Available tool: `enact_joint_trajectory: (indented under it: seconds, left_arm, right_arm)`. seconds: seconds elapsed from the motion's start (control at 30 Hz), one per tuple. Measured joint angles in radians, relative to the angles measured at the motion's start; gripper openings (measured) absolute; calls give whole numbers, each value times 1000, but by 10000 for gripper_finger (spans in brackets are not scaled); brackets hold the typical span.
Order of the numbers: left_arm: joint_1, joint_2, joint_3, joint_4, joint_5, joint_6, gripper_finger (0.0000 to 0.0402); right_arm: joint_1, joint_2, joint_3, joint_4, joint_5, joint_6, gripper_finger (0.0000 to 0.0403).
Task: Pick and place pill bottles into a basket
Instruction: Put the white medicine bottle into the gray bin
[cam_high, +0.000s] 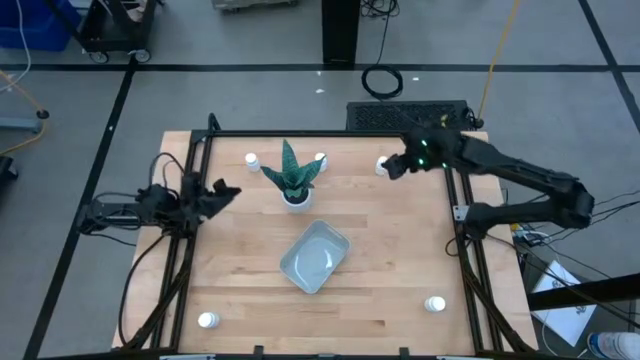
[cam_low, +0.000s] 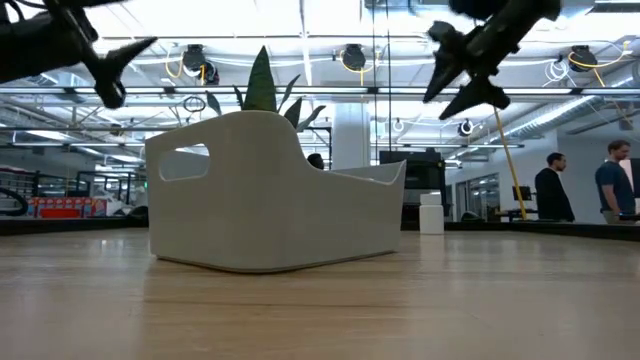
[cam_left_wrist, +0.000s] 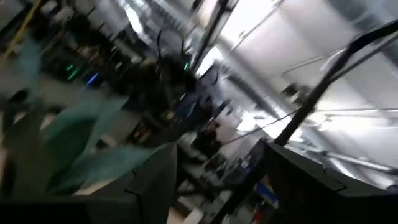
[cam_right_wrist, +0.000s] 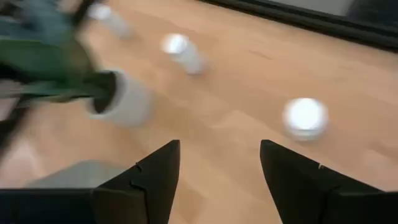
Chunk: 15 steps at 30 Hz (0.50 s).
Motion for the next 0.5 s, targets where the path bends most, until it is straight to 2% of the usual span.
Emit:
enact_joint_trajectory:
  seconds: [0.1,0.3,0.43,0.5]
  left_arm:
    - [0,1,0,-117,-8,-37,246]
    - [0,1,0,-203,5,-4,246]
    - [0,0,0,-282,114,206,246]
    - [-1,0,0,-328,153,251,246]
  right_arm:
    - [-59,82,56,-74,-10,-76,215]
    - [-136,201,124,-161,-81,-149,215]
    - [-166,252,126,-162,-132,-156,215]
    - [-175,280,126,-161,-136,-169,215]
